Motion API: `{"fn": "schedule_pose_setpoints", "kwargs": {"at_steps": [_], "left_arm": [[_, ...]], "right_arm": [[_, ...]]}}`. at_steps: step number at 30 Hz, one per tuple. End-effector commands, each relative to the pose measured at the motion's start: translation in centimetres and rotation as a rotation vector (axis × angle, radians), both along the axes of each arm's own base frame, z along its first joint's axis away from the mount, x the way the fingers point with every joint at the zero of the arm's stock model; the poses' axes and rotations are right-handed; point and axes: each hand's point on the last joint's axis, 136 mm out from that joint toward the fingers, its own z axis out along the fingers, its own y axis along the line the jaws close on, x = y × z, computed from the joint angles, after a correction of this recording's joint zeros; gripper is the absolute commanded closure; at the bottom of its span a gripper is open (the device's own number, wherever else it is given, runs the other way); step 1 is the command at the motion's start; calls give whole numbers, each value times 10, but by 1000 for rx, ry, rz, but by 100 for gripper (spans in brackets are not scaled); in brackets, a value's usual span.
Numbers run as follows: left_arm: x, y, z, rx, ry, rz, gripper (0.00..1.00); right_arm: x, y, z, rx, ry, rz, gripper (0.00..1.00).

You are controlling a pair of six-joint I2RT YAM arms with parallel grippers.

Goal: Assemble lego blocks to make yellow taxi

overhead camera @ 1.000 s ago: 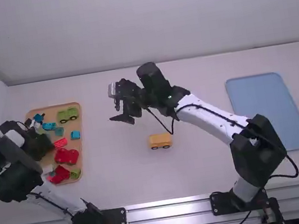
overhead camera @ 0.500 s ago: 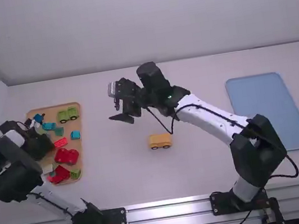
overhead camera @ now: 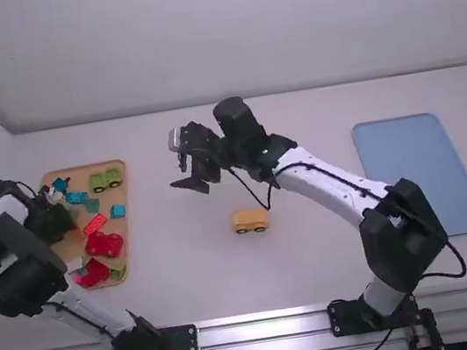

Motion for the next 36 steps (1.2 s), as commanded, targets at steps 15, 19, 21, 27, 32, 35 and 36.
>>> {"fn": "schedule_pose_setpoints", "kwargs": {"at_steps": [15, 19, 21, 27, 32, 35, 36], "left_arm": [[25, -9, 10, 10, -111, -80, 46], [20, -6, -1, 40, -85, -14, 51], [20, -8, -3, 34, -90, -20, 50], [11, -5, -13, 69, -57, -8, 50], [7, -3, -20, 89, -50, -3, 53], [3, -4, -21, 86, -33, -2, 59], [0, -4, -22, 86, -17, 1, 60]], "right_arm": [[2, 0, 19, 28, -30, -1, 1], [1, 0, 18, 25, -27, -1, 1], [1, 0, 18, 24, -26, -1, 1], [1, 0, 18, 25, -26, -1, 1], [1, 0, 18, 25, -27, -1, 1], [1, 0, 19, 26, -28, -1, 1], [1, 0, 19, 26, -28, -1, 1]]}}
